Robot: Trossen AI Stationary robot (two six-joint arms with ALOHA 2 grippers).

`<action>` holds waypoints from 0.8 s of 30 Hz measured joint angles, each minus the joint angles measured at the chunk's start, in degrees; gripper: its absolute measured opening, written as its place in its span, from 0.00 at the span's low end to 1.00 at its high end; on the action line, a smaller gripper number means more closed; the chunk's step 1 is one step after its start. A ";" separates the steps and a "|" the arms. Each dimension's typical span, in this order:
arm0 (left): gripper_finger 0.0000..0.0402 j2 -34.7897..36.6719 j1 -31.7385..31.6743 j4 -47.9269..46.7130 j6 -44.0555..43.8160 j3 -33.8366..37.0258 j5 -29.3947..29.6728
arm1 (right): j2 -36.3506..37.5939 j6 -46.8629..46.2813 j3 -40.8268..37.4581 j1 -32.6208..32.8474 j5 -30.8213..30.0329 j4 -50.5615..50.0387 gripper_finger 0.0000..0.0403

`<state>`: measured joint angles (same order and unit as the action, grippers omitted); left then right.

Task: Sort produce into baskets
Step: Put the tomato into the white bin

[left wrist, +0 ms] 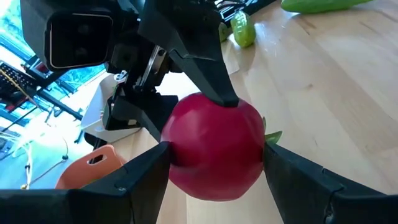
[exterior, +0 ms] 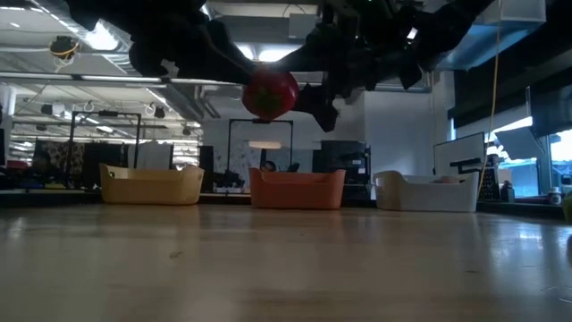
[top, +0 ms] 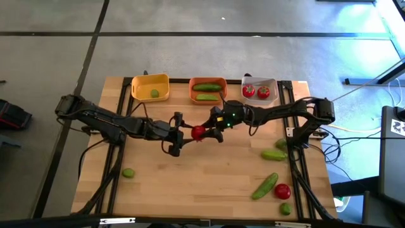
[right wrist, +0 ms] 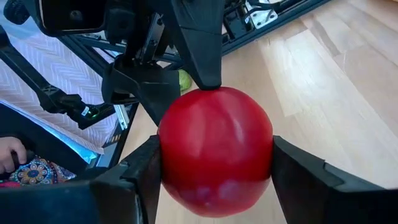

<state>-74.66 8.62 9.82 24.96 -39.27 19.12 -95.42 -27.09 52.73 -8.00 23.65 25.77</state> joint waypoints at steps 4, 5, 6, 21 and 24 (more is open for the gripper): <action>0.62 0.01 -0.11 0.04 -2.69 0.00 -0.01 | -0.07 -0.16 0.48 0.07 0.10 -0.21 0.57; 0.62 0.01 -0.11 0.07 -3.06 0.00 -0.01 | -0.07 -0.17 0.50 0.07 0.12 -0.19 0.57; 0.62 0.00 -0.13 0.14 -3.20 0.00 -0.01 | -0.07 -0.17 0.52 0.07 0.08 -0.19 0.57; 0.62 0.82 -0.88 -0.49 -4.20 0.00 1.98 | -0.04 0.61 0.98 0.03 -1.67 -1.83 0.57; 0.62 0.91 -1.52 -0.77 -7.73 0.00 2.25 | 0.07 0.98 1.05 0.03 -2.71 -1.85 0.57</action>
<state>-73.76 7.10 9.05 17.23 -39.27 21.37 -95.35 -26.11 53.78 -7.97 20.94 23.92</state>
